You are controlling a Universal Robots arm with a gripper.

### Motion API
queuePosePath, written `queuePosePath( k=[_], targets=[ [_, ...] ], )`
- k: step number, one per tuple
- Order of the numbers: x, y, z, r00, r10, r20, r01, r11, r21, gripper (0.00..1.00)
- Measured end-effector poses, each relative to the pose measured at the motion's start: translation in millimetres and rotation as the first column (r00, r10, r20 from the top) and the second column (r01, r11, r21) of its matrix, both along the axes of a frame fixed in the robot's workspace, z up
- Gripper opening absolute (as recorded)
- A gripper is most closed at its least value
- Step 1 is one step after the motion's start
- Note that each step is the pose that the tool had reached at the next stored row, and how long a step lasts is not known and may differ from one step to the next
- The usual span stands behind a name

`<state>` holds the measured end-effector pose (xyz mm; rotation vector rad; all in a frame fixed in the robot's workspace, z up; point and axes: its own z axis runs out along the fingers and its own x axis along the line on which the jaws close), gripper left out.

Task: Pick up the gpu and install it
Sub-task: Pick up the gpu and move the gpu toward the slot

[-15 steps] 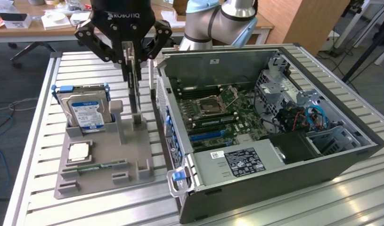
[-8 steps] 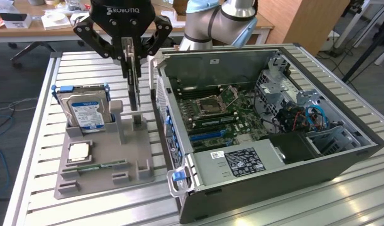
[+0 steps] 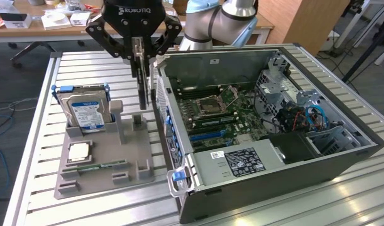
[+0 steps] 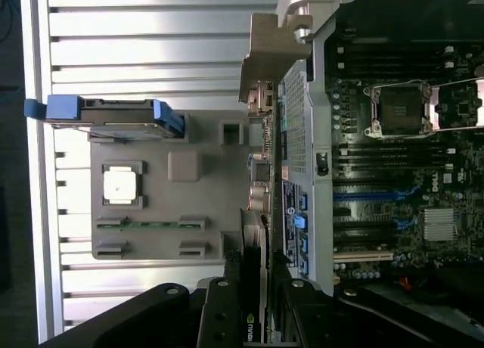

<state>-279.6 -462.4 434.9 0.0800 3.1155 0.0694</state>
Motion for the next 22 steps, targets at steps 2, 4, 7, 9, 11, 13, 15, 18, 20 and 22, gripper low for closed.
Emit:
queuePosePath(
  k=[2,4,7,9,11,13,15,18,20,22],
  targets=[
    [6.8,0.0,0.1,1.0,0.0,-0.0001,0.0,1.0,0.0,0.26],
    [14.1,0.0,0.1,1.0,0.0,-0.0002,0.0,1.0,-0.0001,0.26],
    [23.5,0.0,0.0,1.0,0.0,0.0,0.0,1.0,0.0,0.26],
    [29.4,0.0,0.1,1.0,0.0,-0.0001,0.0,1.0,-0.0001,0.26],
    [36.3,0.0,0.1,1.0,0.0,-0.0001,0.0,1.0,-0.0001,0.26],
    [43.1,0.0,0.1,1.0,0.0,-0.0001,0.0,1.0,-0.0001,0.26],
    [49.6,0.0,0.0,1.0,0.0,-0.0001,0.0,1.0,0.0,0.26],
    [61.4,0.0,0.1,1.0,0.0,-0.0001,0.0,1.0,-0.0001,0.26],
    [69.1,0.0,0.1,1.0,0.0,-0.0001,0.0,1.0,-0.0001,0.26],
    [76.6,0.0,0.0,1.0,0.0,-0.0001,0.0,1.0,0.0,0.26]
  ],
)
